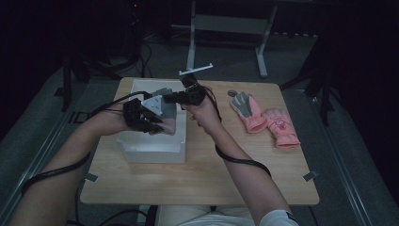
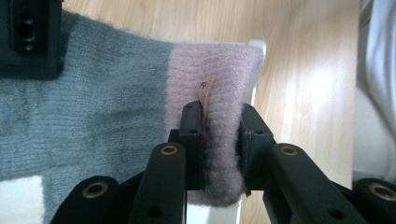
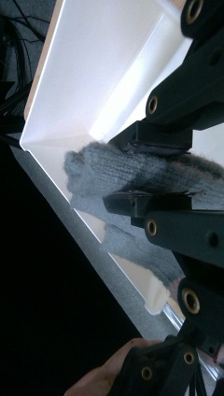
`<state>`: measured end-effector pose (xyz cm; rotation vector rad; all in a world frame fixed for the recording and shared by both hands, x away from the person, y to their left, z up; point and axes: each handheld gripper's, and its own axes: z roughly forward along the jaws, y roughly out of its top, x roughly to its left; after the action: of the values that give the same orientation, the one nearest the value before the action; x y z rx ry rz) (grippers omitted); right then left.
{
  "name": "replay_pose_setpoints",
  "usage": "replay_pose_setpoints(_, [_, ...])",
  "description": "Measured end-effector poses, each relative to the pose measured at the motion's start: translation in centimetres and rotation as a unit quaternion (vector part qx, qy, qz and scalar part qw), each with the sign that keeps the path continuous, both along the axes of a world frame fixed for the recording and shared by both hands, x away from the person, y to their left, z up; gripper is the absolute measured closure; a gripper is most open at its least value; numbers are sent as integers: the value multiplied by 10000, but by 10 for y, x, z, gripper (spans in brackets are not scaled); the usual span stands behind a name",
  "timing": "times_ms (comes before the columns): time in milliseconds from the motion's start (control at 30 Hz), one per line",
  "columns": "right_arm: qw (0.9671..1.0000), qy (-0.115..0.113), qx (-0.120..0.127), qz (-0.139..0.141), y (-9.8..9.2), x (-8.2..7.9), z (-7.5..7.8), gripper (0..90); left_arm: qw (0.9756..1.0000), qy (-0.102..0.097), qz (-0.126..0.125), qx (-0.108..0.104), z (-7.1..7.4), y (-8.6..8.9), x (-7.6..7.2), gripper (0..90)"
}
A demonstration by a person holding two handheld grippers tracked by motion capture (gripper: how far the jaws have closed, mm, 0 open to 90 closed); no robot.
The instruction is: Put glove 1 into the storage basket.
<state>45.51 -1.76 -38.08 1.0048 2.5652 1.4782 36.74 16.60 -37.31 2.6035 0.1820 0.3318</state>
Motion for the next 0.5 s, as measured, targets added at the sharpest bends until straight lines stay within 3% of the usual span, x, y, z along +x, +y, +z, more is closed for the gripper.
replay_pose_setpoints(233, [9997, 171, -185, -13, 17, 5, -22, 740, 9998, 135, -21, 127, -28, 8, 9, 747])
replay_pose_setpoints(267, [9991, 308, -280, -53, 18, 10, -32, 741, 9996, 238, -25, 151, -39, 6, 15, 747])
replay_pose_setpoints(433, [9978, 437, -484, -125, 22, 18, -44, 739, 9988, 278, -51, 409, -54, -3, 23, 747])
replay_pose_setpoints(467, [9966, 536, -601, -155, 24, 23, -51, 731, 9978, 236, -99, 619, -62, -9, 27, 747])
replay_pose_setpoints(500, [9963, 560, -633, -181, 24, 24, -53, 724, 9974, 230, -89, 678, -67, -12, 29, 747])
